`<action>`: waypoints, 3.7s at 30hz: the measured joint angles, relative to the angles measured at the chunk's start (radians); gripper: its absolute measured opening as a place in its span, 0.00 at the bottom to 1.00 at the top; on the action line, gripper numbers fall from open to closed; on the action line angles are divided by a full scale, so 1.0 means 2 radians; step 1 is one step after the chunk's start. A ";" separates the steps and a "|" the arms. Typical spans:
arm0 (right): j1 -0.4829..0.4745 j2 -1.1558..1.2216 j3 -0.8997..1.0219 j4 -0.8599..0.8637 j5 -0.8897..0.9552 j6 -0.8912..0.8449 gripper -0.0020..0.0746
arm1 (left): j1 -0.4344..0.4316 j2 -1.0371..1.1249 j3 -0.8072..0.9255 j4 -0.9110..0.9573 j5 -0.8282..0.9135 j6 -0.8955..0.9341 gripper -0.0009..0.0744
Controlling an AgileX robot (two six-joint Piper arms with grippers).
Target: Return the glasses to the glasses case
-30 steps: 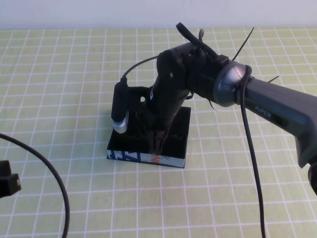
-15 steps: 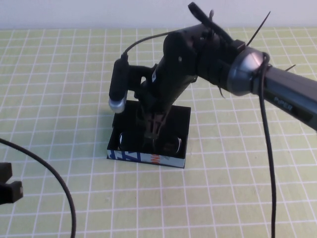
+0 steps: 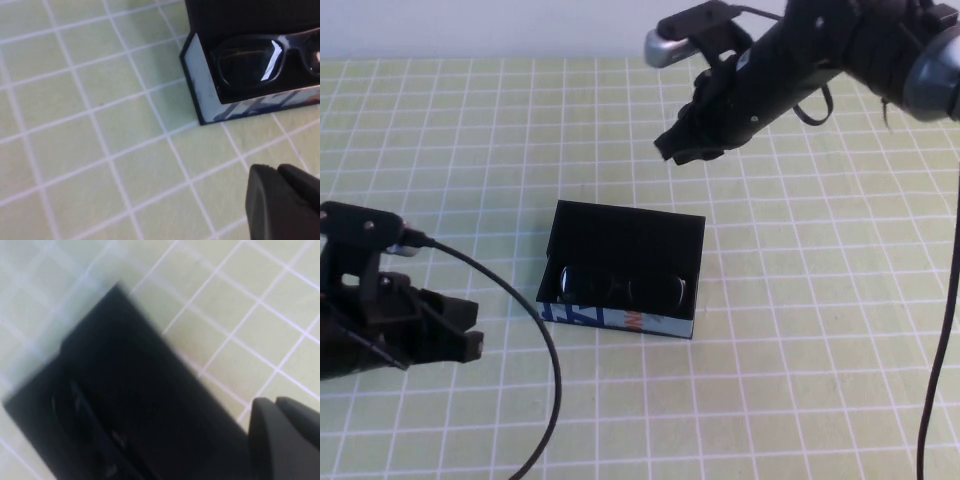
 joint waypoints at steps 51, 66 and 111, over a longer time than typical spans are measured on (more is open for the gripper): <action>-0.003 0.118 0.000 0.315 0.135 -0.152 0.01 | -0.020 0.117 -0.080 -0.176 0.044 0.267 0.01; 0.032 0.102 0.000 0.178 0.137 -0.084 0.00 | 0.091 -0.286 -0.080 0.052 0.247 -0.027 0.01; 0.097 -0.816 0.735 -0.083 -0.306 0.010 0.00 | 0.011 -0.582 0.106 0.272 0.140 -0.306 0.01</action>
